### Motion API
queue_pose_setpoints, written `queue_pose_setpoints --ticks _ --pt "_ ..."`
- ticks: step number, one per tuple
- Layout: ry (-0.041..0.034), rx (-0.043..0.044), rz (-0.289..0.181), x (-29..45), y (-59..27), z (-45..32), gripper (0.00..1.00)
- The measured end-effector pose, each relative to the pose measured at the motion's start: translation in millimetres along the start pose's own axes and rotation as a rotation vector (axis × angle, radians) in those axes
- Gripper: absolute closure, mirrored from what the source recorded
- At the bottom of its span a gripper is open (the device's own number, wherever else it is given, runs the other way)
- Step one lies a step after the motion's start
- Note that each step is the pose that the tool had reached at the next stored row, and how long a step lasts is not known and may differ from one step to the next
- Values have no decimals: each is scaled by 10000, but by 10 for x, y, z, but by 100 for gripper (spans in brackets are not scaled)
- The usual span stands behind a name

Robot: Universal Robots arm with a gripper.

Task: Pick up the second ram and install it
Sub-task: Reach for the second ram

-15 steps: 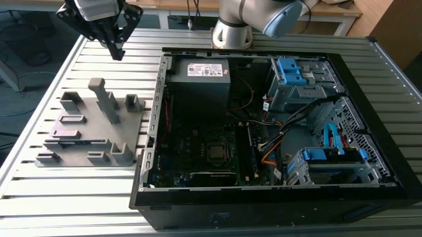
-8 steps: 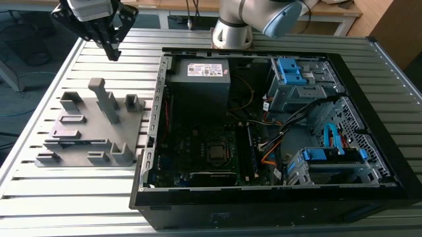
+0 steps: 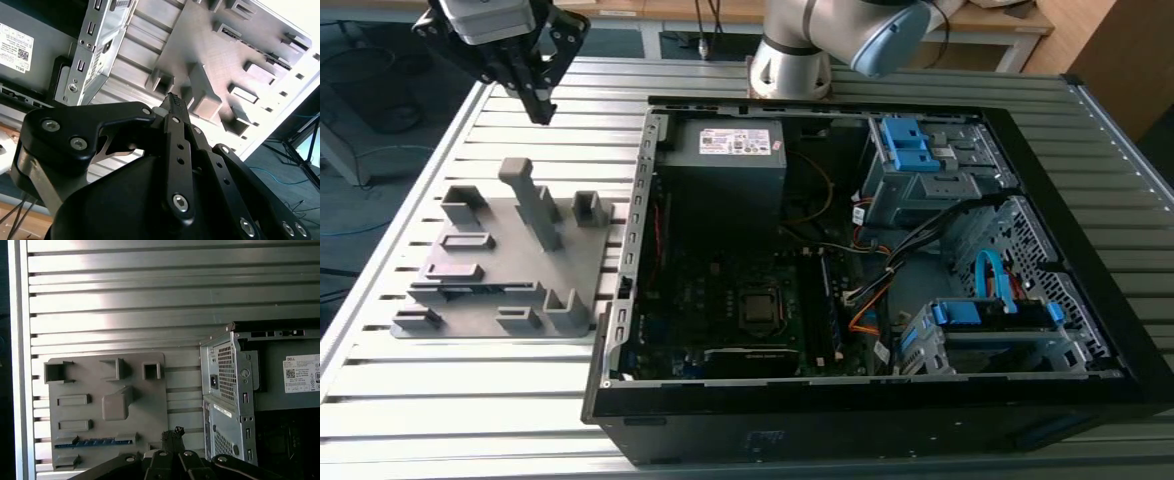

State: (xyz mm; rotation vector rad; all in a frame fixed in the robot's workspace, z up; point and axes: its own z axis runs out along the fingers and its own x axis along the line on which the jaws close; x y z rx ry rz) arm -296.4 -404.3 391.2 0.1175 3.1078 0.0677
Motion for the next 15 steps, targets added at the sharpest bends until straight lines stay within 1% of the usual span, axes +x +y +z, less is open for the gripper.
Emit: queue_pose_setpoints --ticks 4,15 --pt "1 4 1 21 -5 1 90" --pt "1 5 0 112 -49 3 90"
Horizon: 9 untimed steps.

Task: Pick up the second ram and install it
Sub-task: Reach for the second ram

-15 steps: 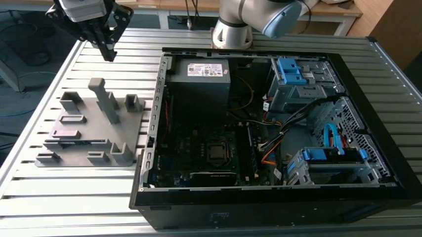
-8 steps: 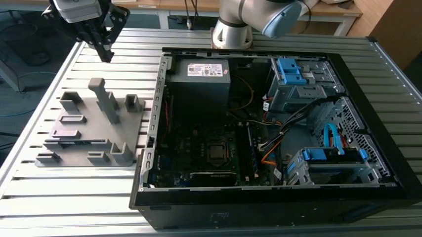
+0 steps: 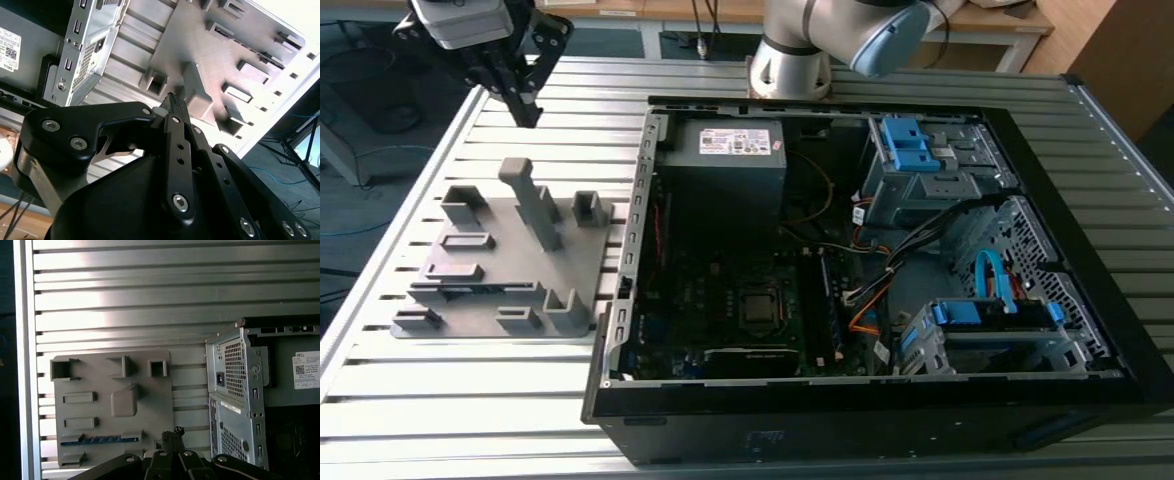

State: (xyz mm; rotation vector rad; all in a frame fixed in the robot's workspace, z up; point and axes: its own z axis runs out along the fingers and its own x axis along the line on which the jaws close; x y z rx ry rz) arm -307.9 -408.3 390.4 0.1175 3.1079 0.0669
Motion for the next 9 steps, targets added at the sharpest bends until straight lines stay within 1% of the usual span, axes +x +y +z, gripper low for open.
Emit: queue_pose_setpoints --ticks 9 --pt "-1 -1 -1 89 -51 2 90"
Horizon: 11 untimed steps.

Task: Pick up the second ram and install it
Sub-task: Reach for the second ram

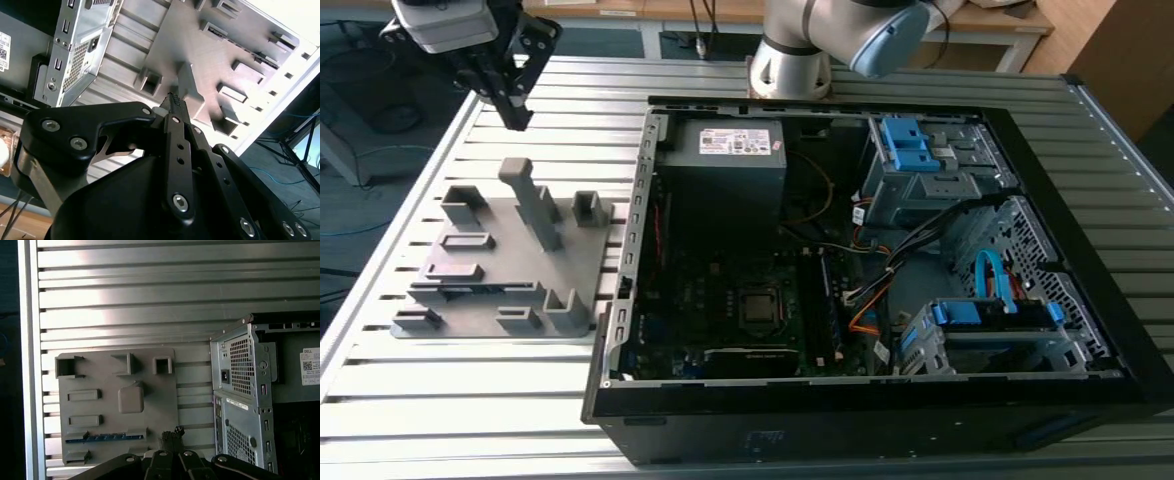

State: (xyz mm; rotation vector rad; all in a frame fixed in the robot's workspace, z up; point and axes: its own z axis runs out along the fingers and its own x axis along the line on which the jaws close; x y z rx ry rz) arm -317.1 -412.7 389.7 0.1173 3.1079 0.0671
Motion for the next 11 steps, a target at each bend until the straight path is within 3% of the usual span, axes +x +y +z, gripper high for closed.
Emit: queue_pose_setpoints --ticks 11 --pt "1 2 -3 143 -144 9 90"
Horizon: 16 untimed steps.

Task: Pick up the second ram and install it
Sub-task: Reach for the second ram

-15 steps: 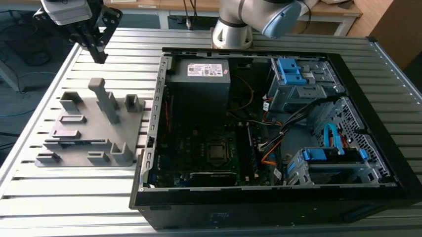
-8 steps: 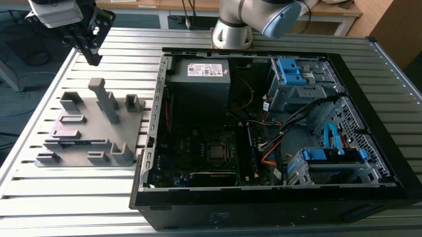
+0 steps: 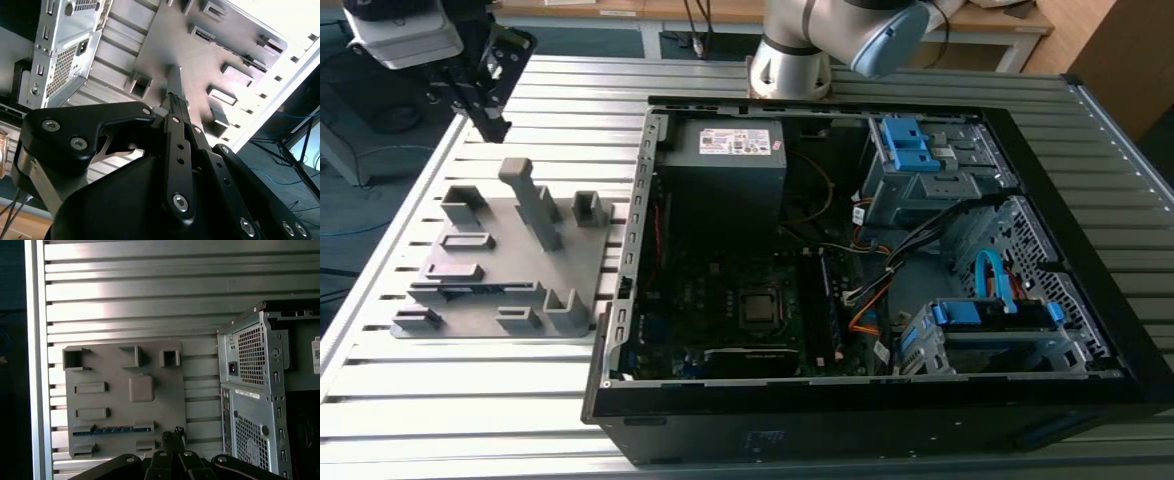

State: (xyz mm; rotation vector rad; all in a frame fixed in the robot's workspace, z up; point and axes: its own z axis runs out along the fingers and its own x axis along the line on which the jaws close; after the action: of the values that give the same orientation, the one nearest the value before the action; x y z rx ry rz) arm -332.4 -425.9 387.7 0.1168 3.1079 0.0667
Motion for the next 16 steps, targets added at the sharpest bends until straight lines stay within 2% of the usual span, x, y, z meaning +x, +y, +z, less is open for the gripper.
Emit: queue_pose_setpoints --ticks 3,5,7,9,10,16 --pt "0 0 -2 56 -35 11 90" --pt "25 1 -2 63 -85 40 90" --pt "163 12 3 63 -106 59 90" --pt "360 26 11 64 -116 72 90" --pt "402 31 13 72 -124 83 90" --pt "405 30 -49 176 -181 131 90"
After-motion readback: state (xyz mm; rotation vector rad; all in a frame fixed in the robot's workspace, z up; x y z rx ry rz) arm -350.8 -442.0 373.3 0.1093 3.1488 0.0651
